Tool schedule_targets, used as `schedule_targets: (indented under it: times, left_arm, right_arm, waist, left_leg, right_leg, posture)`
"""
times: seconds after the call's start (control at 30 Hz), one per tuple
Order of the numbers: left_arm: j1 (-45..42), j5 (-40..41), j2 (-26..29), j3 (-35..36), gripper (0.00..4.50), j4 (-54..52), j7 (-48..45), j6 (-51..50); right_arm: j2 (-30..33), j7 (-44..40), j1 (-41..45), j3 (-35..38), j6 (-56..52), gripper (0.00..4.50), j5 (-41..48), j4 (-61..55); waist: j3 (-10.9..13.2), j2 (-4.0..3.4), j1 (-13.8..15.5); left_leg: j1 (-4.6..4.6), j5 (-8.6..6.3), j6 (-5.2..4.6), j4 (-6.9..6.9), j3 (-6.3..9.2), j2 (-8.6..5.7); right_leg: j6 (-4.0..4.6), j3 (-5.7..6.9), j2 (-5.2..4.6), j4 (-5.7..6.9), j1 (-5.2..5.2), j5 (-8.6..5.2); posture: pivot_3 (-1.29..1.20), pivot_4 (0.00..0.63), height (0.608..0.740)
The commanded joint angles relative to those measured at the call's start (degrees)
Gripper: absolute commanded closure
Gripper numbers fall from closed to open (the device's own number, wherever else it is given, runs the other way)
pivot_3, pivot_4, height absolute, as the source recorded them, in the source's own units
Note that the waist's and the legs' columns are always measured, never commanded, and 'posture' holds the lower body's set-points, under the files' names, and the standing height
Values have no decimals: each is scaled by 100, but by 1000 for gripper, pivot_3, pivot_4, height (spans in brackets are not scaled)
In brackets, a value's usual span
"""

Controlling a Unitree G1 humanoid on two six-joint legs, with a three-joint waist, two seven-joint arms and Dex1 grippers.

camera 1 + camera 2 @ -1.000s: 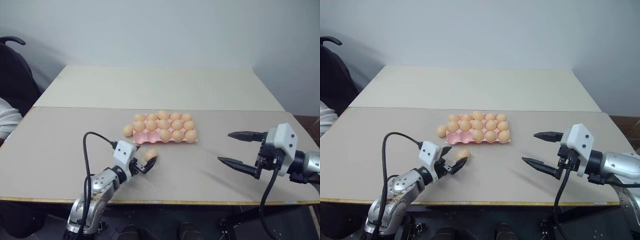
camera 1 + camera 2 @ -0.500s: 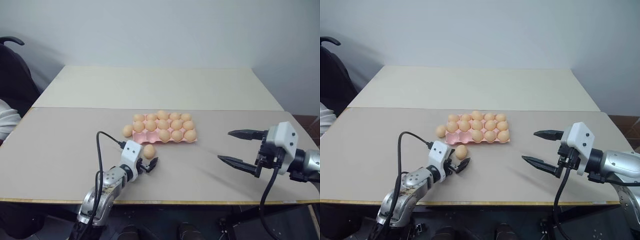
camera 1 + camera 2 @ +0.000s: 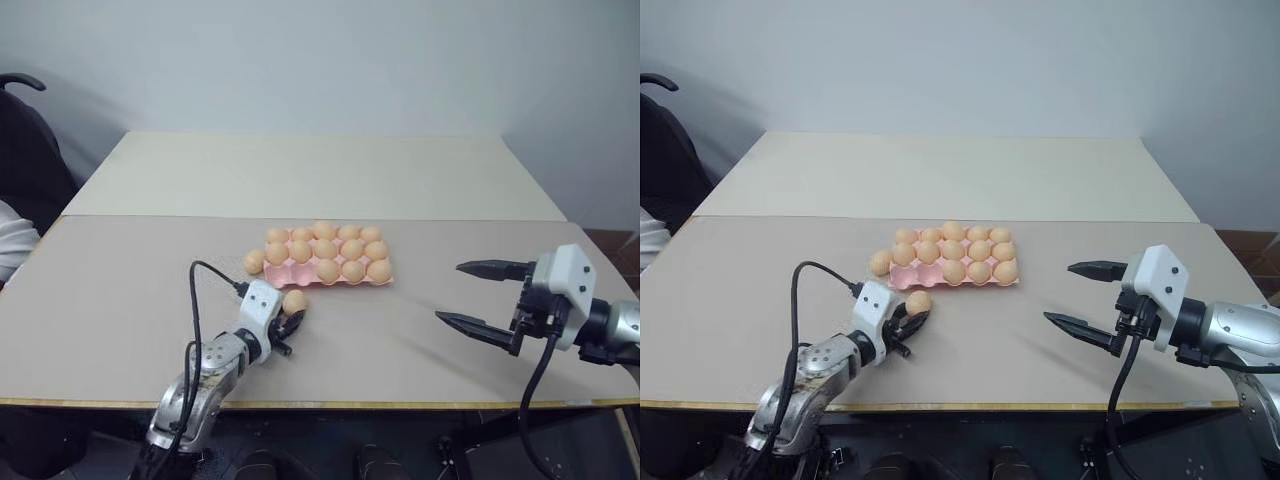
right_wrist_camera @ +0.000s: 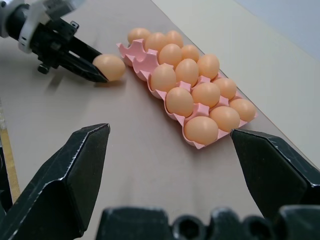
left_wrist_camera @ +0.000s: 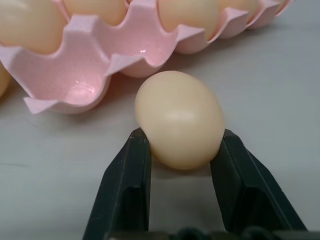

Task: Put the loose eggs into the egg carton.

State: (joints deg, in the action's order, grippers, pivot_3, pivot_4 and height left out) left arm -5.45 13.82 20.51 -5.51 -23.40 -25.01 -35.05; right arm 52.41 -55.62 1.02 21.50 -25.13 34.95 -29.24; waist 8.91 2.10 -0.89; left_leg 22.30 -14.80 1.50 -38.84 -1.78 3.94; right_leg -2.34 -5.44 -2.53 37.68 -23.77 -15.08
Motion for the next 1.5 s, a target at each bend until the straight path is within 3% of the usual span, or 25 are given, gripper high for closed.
schedule_targets:
  times: [0.03,0.2,0.6,0.63,0.7,0.9,0.97,1.33,1.5]
  left_arm:
    - [5,546,140,420,3046,-512,-529,357]
    - [-461,639,115,526,3046,-285,-546,476]
    - [-2027,-205,-423,2,3046,1987,-184,1016]
    - [-2078,-238,-431,-14,2532,2077,-213,1094]
    - [-2136,-258,-411,-28,2138,2150,-299,1114]
    - [-2075,-80,-278,176,233,1904,-513,1044]
    - [-2033,42,-194,330,70,1754,-584,971]
    - [-648,1756,2460,2970,70,1133,-2738,711]
    - [303,2106,3097,3782,70,1310,-3731,869]
  right_arm:
    - [10,39,-6,218,93,0,23,-133]
    - [8,38,37,166,117,0,7,-97]
    - [-15,124,38,183,85,0,36,-193]
    - [-17,133,20,199,80,0,42,-210]
    - [-22,158,-12,226,66,0,54,-241]
    - [-35,193,-82,255,77,0,65,-263]
    - [-38,211,-77,237,75,0,71,-269]
    - [43,-140,347,-84,220,0,0,210]
    - [119,-384,642,-233,272,0,-52,521]
  waist:
    - [0,0,10]
    - [0,0,48]
    - [0,0,18]
    - [0,0,19]
    - [0,0,19]
    - [0,0,18]
    - [0,0,12]
    - [2,-2,-112]
    - [3,0,-63]
  left_leg:
    - [-1,0,0,-1,0,0]
    - [-3,0,0,-2,1,0]
    - [-17,-8,-14,0,7,-2]
    - [-16,-8,-14,-1,7,-2]
    - [-15,-10,-17,0,7,-2]
    - [-14,-11,-19,0,7,-2]
    - [-16,-11,-19,0,7,-1]
    - [-20,-12,-19,8,2,3]
    - [-20,-13,-19,9,-2,5]
  right_leg:
    - [0,0,-1,1,0,0]
    - [-1,5,-1,-7,11,0]
    - [-14,10,-1,-51,50,10]
    - [-15,10,-1,-53,50,10]
    - [-16,9,-2,-56,50,11]
    - [-16,11,-1,-56,50,11]
    - [-16,11,-1,-56,50,11]
    - [-15,13,-8,-58,49,9]
    - [-15,17,-9,-60,46,9]
  posture:
    - [0,150,740]
    - [0,150,740]
    - [0,150,740]
    - [0,150,740]
    - [0,150,740]
    - [0,150,740]
    - [0,150,740]
    - [0,150,740]
    - [0,150,740]
